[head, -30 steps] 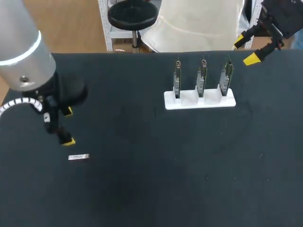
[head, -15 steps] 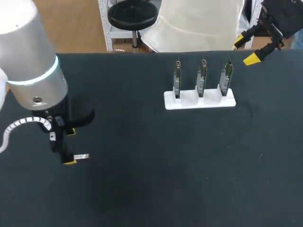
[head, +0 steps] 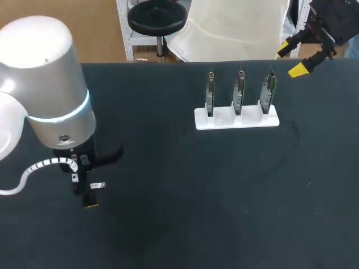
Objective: Pick up the optical module with the left hand, and insert it into the network port with the right hand.
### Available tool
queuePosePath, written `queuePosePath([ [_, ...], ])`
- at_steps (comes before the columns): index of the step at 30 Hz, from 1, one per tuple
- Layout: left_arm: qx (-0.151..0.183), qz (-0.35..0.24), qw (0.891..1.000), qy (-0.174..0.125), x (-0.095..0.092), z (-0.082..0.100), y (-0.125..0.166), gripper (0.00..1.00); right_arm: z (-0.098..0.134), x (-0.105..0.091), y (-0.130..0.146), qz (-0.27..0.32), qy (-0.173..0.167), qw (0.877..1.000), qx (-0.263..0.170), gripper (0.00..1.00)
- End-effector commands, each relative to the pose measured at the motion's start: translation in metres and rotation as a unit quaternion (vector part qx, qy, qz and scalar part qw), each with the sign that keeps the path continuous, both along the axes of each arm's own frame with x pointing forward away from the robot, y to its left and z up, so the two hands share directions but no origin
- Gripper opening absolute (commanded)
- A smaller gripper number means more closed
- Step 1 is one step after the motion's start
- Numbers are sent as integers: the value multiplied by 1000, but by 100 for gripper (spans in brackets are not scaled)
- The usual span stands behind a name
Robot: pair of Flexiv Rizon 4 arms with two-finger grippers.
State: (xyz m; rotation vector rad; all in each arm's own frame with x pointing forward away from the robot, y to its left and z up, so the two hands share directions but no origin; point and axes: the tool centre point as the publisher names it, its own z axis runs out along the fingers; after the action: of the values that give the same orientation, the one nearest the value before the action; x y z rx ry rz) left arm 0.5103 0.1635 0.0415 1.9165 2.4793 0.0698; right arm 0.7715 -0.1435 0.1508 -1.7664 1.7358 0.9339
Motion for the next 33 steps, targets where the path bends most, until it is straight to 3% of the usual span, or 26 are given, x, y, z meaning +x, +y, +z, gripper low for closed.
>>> queuePosePath([
  [1,-2,6,1000,-4,-1,-3,0,100,0,-1,0,-1,-1,1000,0,100],
  [14,11,7,1000,3,-3,-15,12,100,0,-1,0,-1,-1,1000,0,100],
  [33,10,1,1000,2,9,-30,32,100,0,-1,0,-1,-1,1000,0,100],
])
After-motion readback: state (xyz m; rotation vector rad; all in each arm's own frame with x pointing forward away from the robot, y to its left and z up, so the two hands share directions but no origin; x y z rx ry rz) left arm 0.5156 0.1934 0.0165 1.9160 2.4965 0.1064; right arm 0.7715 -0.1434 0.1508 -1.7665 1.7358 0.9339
